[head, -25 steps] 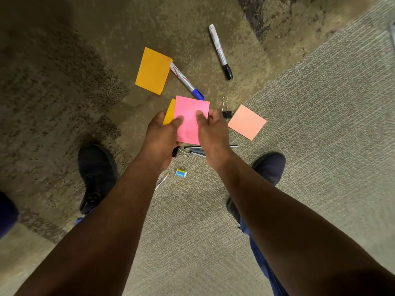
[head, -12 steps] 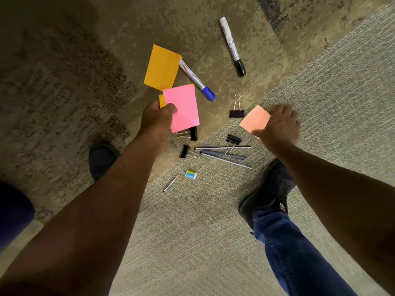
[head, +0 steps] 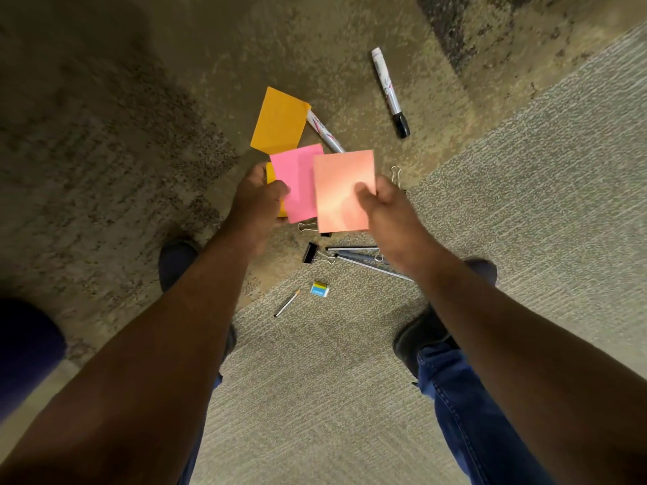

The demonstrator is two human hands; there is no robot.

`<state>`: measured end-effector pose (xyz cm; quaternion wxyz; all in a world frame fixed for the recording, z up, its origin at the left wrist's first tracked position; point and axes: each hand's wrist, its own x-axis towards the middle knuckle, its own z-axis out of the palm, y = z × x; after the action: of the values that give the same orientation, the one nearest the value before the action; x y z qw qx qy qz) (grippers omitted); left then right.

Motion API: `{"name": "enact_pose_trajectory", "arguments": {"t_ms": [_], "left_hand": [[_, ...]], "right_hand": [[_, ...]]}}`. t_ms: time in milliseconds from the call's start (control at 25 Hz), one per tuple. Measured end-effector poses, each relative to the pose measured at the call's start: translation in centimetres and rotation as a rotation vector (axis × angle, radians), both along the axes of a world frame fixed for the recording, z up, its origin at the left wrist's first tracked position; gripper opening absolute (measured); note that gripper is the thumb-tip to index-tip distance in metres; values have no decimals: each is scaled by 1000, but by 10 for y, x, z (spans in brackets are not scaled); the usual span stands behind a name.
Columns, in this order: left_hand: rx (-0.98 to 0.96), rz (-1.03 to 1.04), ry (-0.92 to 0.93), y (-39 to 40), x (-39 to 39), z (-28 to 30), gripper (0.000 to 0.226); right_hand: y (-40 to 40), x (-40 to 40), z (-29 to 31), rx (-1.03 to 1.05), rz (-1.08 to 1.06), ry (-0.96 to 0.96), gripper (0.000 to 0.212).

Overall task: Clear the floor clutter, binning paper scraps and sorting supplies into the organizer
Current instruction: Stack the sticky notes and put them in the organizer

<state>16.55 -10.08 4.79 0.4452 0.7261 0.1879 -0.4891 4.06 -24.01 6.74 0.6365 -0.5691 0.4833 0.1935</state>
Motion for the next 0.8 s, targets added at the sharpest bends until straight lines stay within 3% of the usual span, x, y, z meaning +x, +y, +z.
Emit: {"name": "enact_pose_trajectory", "arguments": {"t_ms": [120, 240, 320, 400, 520, 680, 800], "left_hand": [[-49, 167, 101, 2, 2, 5, 16], [-43, 162, 8, 12, 11, 0, 15], [40, 101, -94, 26, 22, -7, 24], [152, 81, -179, 41, 37, -11, 29], [172, 113, -228, 63, 56, -11, 27], [148, 150, -199, 97, 68, -8, 17], [137, 189, -211, 112, 73, -4, 8]], "right_hand": [[33, 34, -6, -292, 210, -7, 32], [60, 60, -15, -540, 415, -22, 36], [68, 77, -26, -535, 515, 58, 45], [63, 97, -44, -456, 377, 172, 47], [57, 124, -75, -390, 154, 242, 37], [65, 147, -104, -398, -165, 307, 54], [74, 152, -118, -374, -191, 394, 55]]}}
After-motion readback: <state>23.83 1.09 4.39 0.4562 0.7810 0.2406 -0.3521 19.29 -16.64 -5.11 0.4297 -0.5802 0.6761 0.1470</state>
